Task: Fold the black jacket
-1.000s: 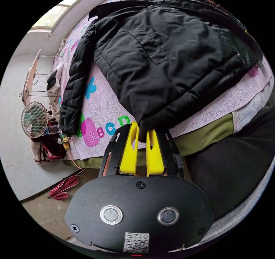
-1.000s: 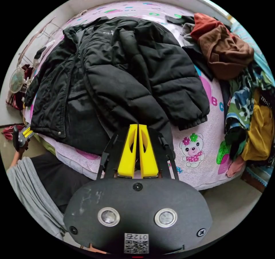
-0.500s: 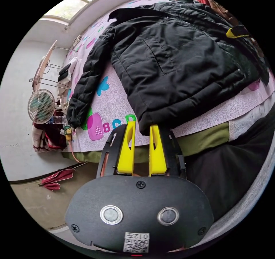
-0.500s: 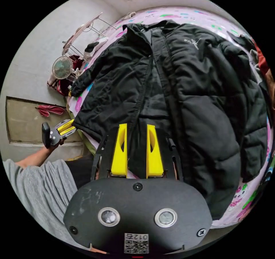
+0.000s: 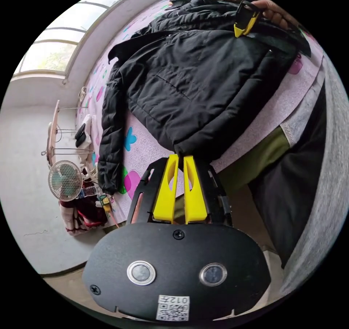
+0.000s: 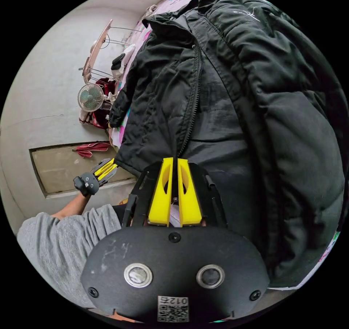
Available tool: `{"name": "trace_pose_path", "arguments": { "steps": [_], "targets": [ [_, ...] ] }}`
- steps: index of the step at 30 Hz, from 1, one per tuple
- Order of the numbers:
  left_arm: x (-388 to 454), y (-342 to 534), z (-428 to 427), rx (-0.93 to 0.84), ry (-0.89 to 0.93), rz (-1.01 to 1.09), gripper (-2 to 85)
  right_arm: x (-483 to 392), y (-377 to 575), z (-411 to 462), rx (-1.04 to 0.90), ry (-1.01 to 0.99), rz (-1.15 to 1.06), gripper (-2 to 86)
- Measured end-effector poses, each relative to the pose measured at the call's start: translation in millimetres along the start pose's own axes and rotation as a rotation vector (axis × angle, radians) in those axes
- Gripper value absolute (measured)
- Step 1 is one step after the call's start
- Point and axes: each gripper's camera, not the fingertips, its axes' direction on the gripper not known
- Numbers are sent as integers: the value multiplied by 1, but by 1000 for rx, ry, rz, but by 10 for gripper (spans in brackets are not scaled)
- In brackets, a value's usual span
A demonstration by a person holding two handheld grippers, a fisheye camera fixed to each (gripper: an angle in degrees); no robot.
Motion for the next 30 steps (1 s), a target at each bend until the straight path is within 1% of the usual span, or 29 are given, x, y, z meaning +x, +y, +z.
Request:
{"name": "trace_pose_path", "arguments": {
  "steps": [3,5,7,10,12,13,14,15,17,19,22,24,27,29,30],
  "targets": [
    [-11,7,27,-82,33,58,0,31,17,32,-53,14,54,0],
    [-12,9,49,-167,23,90,0,48,28,77,-108,67,75,-6],
    [-17,12,55,-171,31,69,1,56,38,84,-68,60,85,-7],
    [-46,30,51,-132,139,-41,3,64,55,88,-71,73,58,-3],
    [-84,59,52,-134,336,-190,5,69,65,84,-82,97,50,7],
    [-95,69,53,-138,381,-234,4,69,72,78,-78,124,33,21],
    [-116,89,55,-143,444,-333,4,68,78,67,-65,146,16,40],
    [-137,106,53,-131,461,-404,3,68,81,61,-54,156,6,42],
    [-164,118,46,-87,430,-461,4,64,81,36,11,208,-39,49],
    [-188,109,41,-29,402,-487,4,63,67,21,57,230,-67,50],
    [-225,61,39,98,404,-495,5,59,19,8,116,238,-113,53],
    [-257,10,40,202,438,-502,5,52,-17,7,143,292,-153,55],
    [-300,-52,41,305,476,-519,4,45,-81,15,174,411,-207,61],
    [-324,-87,45,338,494,-523,5,51,-129,27,184,517,-228,65],
    [-338,-110,49,345,499,-514,5,54,-140,31,186,540,-231,66]
  ]
}}
